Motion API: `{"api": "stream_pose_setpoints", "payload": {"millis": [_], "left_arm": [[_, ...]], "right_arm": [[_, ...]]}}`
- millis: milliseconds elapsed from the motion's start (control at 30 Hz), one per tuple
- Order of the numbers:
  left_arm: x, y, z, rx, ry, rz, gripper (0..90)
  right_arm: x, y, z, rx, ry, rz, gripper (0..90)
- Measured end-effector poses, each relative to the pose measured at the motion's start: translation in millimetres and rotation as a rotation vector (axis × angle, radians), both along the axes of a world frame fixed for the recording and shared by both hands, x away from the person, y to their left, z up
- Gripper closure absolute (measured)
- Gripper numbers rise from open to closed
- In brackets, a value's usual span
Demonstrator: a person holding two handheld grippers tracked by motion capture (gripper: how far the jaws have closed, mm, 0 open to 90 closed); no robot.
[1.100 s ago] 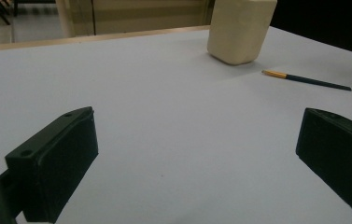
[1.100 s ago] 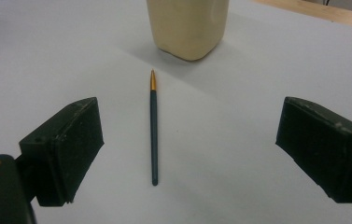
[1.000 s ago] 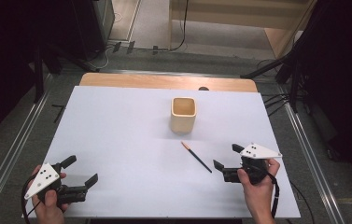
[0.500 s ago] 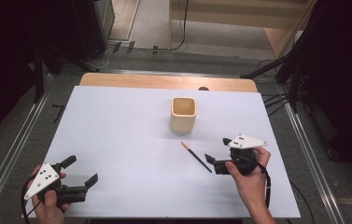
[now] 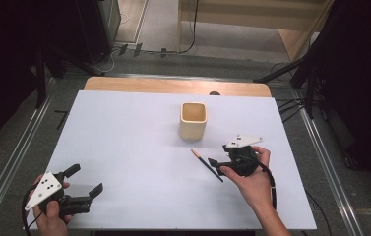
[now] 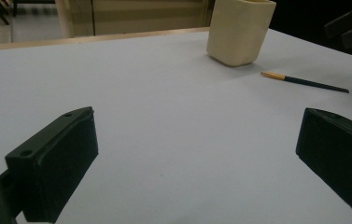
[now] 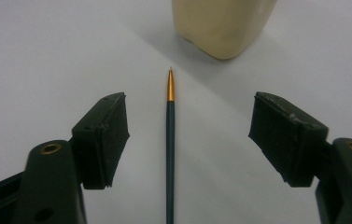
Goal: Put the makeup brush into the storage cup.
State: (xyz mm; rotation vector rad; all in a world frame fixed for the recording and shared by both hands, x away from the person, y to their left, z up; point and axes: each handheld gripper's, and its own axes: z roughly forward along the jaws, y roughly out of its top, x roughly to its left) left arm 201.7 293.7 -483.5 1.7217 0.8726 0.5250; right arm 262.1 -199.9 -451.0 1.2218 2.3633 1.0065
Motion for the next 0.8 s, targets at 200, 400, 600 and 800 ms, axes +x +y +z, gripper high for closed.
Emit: {"api": "stream_pose_setpoints", "payload": {"millis": [200, 400, 600, 800], "left_arm": [[-0.3, -1.4, -0.2, 0.006, 0.001, -0.003, 0.0], [0.3, -0.3, -0.3, 0.004, 0.000, -0.003, 0.0], [-0.1, 0.6, 0.0, 0.005, 0.000, -0.002, 0.0], [-0.1, 1.5, 0.0, -0.002, 0.000, 0.003, 0.0]], "right_arm": [[11.9, 7.0, -3.2, -0.026, 0.095, 0.037, 49.2], [20.3, 10.9, -5.4, -0.072, 0.141, 0.017, 62.6], [27.9, 19.0, -9.3, -0.114, 0.220, 0.069, 66.4], [35.1, 31.6, -11.9, -0.193, 0.256, 0.114, 71.7]]}}
